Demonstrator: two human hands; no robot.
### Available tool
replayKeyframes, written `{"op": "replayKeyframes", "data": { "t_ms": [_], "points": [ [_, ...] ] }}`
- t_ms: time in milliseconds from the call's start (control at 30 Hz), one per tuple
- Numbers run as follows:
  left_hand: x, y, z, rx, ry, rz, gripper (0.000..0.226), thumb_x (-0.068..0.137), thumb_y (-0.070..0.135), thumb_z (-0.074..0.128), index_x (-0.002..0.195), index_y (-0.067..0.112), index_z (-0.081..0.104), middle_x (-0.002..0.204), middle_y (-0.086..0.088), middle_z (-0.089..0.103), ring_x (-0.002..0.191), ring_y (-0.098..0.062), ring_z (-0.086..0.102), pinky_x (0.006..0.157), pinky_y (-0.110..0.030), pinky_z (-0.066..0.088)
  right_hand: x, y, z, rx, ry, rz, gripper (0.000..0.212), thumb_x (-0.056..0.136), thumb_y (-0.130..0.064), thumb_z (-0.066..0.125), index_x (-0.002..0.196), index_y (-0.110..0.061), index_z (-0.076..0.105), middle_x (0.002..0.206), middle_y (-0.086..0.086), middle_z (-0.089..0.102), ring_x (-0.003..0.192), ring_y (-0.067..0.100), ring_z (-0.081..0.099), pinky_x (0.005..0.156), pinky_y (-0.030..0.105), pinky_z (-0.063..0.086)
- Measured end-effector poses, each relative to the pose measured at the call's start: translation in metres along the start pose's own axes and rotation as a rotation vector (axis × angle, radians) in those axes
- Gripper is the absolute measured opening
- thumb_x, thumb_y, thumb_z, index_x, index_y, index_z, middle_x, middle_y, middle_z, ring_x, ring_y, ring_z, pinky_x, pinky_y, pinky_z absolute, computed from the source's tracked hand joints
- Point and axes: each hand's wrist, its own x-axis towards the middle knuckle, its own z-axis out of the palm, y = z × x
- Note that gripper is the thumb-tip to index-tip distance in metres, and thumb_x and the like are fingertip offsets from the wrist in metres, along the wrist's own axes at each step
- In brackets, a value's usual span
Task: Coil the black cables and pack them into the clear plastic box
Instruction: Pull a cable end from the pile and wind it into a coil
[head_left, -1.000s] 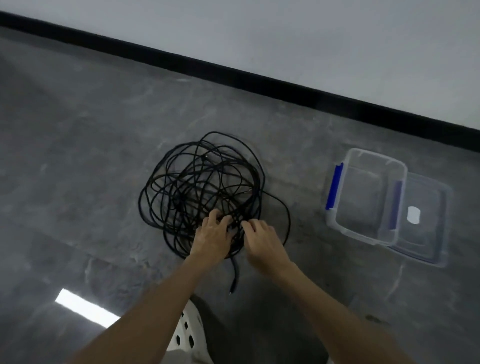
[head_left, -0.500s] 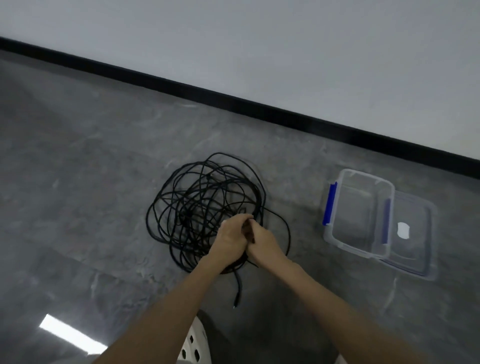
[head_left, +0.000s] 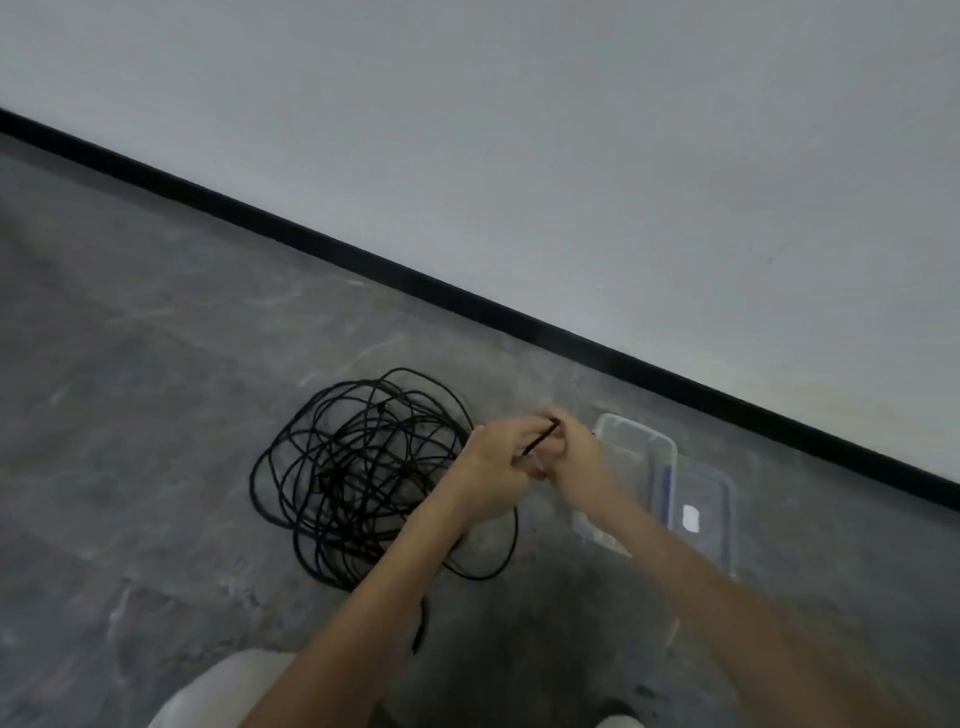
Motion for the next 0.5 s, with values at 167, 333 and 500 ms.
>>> {"op": "replayKeyframes", "data": {
  "t_ms": [167, 333, 500],
  "points": [
    [-0.002, 0.013, -0.004, -0.027, -0.086, 0.037, 0.043, 0.088, -0.006, 0.054, 0.121, 0.019, 0.065, 0.117, 0.008, 0.069, 0.11, -0.002, 0.061, 0.093, -0.018, 0.048, -0.014, 0.013, -0.029, -0.222, 0.052, 0.019, 0.016, 0.096, -0.012, 0.054, 0.101, -0.003, 0.066, 0.088, 0.004, 0.064, 0.084, 0.021, 0.06, 0.073, 0.027, 0.047],
    [0.005, 0.011, 0.002, -0.017, -0.011, -0.06, 0.038, 0.09, -0.009, 0.053, 0.121, 0.011, 0.062, 0.107, 0.005, 0.072, 0.095, 0.003, 0.065, 0.084, -0.015, 0.05, -0.02, 0.032, -0.048, -0.042, -0.03, 0.138, 0.02, 0.098, -0.01, 0.051, 0.09, 0.001, 0.065, 0.091, 0.017, 0.068, 0.077, 0.019, 0.058, 0.063, 0.014, 0.044],
    [0.017, 0.005, 0.012, 0.14, 0.149, -0.097, 0.021, 0.094, 0.013, 0.06, 0.112, 0.014, 0.068, 0.104, 0.008, 0.071, 0.1, -0.003, 0.064, 0.091, -0.012, 0.047, -0.023, 0.003, -0.065, 0.177, -0.08, 0.121, 0.022, 0.101, -0.015, 0.046, 0.086, -0.008, 0.062, 0.077, 0.002, 0.071, 0.066, 0.008, 0.069, 0.059, 0.015, 0.048]
  ]
}}
